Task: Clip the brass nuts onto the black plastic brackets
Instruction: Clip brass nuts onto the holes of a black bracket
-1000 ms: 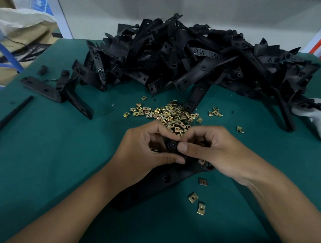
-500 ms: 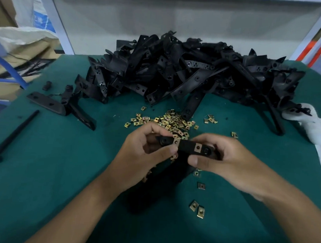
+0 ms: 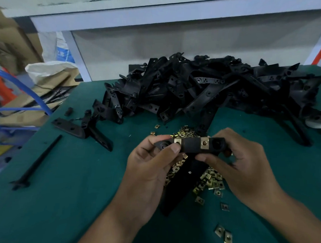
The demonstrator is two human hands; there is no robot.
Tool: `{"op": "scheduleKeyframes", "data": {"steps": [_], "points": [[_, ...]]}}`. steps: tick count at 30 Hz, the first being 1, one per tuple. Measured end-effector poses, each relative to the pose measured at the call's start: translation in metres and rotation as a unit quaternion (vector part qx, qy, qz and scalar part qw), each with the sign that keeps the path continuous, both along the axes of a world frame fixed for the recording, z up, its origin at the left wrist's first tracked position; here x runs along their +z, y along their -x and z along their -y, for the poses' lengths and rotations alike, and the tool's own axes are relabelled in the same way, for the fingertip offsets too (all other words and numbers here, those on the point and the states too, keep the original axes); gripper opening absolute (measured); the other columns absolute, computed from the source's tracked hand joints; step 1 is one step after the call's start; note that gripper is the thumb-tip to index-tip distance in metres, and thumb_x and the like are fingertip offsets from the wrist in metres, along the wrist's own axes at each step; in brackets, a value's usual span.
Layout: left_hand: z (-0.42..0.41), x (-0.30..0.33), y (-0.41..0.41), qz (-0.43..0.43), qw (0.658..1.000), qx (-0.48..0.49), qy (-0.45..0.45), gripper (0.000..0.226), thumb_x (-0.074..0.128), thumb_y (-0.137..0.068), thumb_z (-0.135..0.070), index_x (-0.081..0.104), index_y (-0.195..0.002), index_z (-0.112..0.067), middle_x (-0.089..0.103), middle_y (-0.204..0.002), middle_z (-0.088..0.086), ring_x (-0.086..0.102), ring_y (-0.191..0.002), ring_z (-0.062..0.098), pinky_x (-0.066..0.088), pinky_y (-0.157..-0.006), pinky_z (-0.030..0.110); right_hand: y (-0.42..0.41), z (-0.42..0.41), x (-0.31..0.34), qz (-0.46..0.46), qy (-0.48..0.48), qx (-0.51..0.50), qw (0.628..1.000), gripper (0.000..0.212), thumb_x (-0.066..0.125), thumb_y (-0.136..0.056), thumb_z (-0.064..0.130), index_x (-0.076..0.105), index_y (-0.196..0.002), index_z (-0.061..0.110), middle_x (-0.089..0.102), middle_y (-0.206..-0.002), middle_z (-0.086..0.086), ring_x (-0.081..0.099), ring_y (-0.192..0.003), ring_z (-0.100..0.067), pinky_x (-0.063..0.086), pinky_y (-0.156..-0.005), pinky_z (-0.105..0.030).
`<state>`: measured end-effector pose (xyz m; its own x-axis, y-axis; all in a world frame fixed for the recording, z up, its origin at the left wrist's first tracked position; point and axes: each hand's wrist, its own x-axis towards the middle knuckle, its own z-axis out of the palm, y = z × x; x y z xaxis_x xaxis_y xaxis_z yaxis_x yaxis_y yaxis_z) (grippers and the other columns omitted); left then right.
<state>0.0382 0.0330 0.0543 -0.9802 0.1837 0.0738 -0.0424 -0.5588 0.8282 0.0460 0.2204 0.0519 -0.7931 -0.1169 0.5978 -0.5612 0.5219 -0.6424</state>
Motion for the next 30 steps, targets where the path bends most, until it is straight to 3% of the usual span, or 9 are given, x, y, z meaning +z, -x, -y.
{"op": "scheduleKeyframes", "data": {"steps": [8, 12, 15, 18, 22, 25, 27, 30], "points": [[-0.008, 0.006, -0.013, -0.044, 0.999, -0.010, 0.021, 0.013, 0.076, -0.075, -0.016, 0.066, -0.082, -0.018, 0.062, -0.071, -0.003, 0.061, -0.064, 0.005, 0.052, -0.063, 0.016, 0.001, -0.004, -0.009, -0.021, 0.012, -0.006, 1.000, 0.028, 0.068, -0.086, 0.044, 0.065, -0.080, 0.016, 0.054, -0.073, 0.008, 0.051, -0.066, -0.015, 0.037, -0.058, -0.025], [-0.011, 0.006, -0.012, -0.038, 0.998, 0.003, 0.047, 0.013, 0.078, -0.074, -0.022, 0.068, -0.081, -0.022, 0.062, -0.072, -0.003, 0.060, -0.066, 0.005, 0.051, -0.063, 0.016, 0.002, -0.003, -0.013, -0.003, 0.025, -0.002, 1.000, 0.015, 0.067, -0.086, 0.047, 0.059, -0.082, 0.035, 0.053, -0.073, 0.019, 0.050, -0.064, -0.002, 0.032, -0.059, -0.009], [-0.010, 0.010, -0.006, -0.072, 0.989, 0.040, 0.122, 0.022, 0.084, -0.072, -0.025, 0.073, -0.091, -0.026, 0.065, -0.079, -0.006, 0.061, -0.074, 0.004, 0.051, -0.068, 0.016, 0.005, -0.006, -0.010, 0.045, 0.113, 0.039, 0.992, 0.019, 0.069, -0.084, 0.054, 0.065, -0.091, 0.036, 0.065, -0.083, 0.019, 0.062, -0.076, -0.001, 0.041, -0.066, -0.007], [-0.008, 0.017, -0.006, -0.147, 0.954, 0.067, 0.253, 0.038, 0.091, -0.071, -0.027, 0.075, -0.105, -0.034, 0.070, -0.080, -0.016, 0.062, -0.071, -0.002, 0.049, -0.064, 0.010, 0.004, -0.012, -0.003, 0.042, 0.165, 0.027, 0.985, 0.027, 0.076, -0.080, 0.048, 0.062, -0.102, 0.039, 0.070, -0.097, 0.015, 0.067, -0.091, -0.009, 0.048, -0.074, -0.014], [-0.017, 0.030, -0.009, -0.224, 0.907, 0.099, 0.342, 0.029, 0.084, -0.074, -0.036, 0.074, -0.100, -0.045, 0.075, -0.086, -0.018, 0.067, -0.073, -0.005, 0.047, -0.063, 0.005, -0.012, -0.025, 0.011, -0.017, 0.141, -0.011, 0.990, 0.032, 0.074, -0.082, 0.054, 0.057, -0.109, 0.048, 0.065, -0.105, 0.024, 0.066, -0.097, -0.006, 0.049, -0.080, -0.015], [-0.039, 0.038, -0.018, -0.269, 0.883, 0.098, 0.372, 0.027, 0.075, -0.081, -0.032, 0.070, -0.103, -0.048, 0.074, -0.094, -0.022, 0.070, -0.087, -0.003, 0.048, -0.071, 0.005, -0.033, -0.040, 0.017, -0.038, 0.152, -0.053, 0.986, 0.028, 0.074, -0.082, 0.055, 0.058, -0.104, 0.049, 0.065, -0.094, 0.025, 0.063, -0.082, -0.002, 0.044, -0.070, -0.011], [-0.059, 0.044, -0.027, -0.293, 0.874, 0.085, 0.378, 0.025, 0.073, -0.084, -0.036, 0.068, -0.107, -0.046, 0.073, -0.100, -0.024, 0.069, -0.093, -0.002, 0.047, -0.074, 0.005, -0.050, -0.055, 0.018, -0.033, 0.173, -0.080, 0.981, 0.028, 0.075, -0.081, 0.056, 0.058, -0.100, 0.046, 0.062, -0.083, 0.021, 0.051, -0.068, -0.002, 0.040, -0.063, -0.013], [-0.091, 0.051, -0.042, -0.332, 0.862, 0.035, 0.382, 0.023, 0.072, -0.088, -0.043, 0.064, -0.110, -0.046, 0.069, -0.106, -0.028, 0.067, -0.099, -0.004, 0.047, -0.077, 0.006, -0.084, -0.086, 0.019, -0.024, 0.189, -0.116, 0.975, 0.028, 0.077, -0.081, 0.048, 0.059, -0.101, 0.041, 0.058, -0.077, 0.020, 0.042, -0.063, -0.002, 0.037, -0.060, -0.014]]}}
